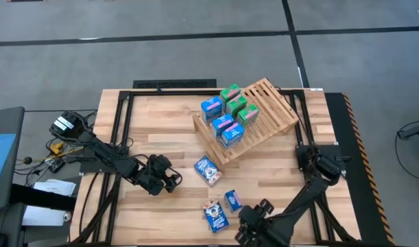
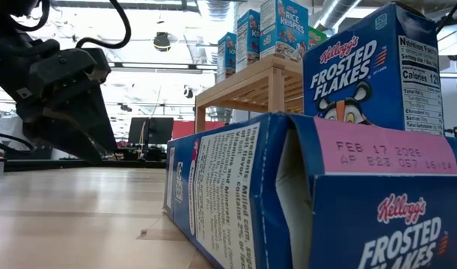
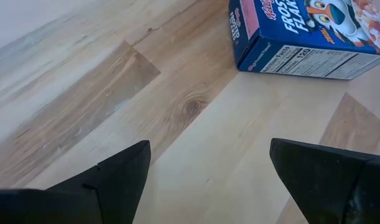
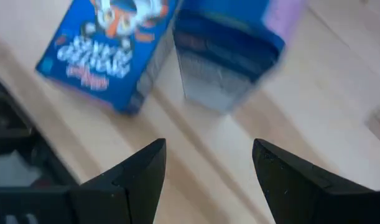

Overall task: Stack cereal on shelf
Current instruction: Put the middle blue cereal box on the shelf

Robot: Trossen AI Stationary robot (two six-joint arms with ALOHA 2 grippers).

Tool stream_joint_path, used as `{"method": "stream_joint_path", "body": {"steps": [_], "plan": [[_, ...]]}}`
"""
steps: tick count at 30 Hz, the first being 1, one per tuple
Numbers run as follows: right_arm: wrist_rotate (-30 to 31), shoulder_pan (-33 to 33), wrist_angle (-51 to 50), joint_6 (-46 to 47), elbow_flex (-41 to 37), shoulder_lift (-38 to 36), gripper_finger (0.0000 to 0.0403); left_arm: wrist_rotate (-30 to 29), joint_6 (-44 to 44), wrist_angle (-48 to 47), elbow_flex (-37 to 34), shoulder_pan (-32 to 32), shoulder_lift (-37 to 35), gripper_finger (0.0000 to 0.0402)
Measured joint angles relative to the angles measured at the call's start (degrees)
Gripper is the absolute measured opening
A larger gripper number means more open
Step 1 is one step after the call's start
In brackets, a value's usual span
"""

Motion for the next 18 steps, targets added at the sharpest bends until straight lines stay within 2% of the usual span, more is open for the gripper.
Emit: {"method": "stream_joint_path", "body": {"steps": [5,13,18], "plan": [[-3.10,0.25,1.38,0.37,-0.33,-0.46,0.0291,1.80,-0.23,-0.01,0.02,1.42,0.01,0.0321],[-2.78,0.73,9.06,2.21,-5.00,-0.35,0.0351,3.06,-0.11,-0.03,0.02,3.71,0.02,0.0320],[4.47,2.00,7.51,7.12,-5.23,-0.37,0.0358,4.19,-0.27,0.02,0.00,4.44,0.02,0.0320]]}}
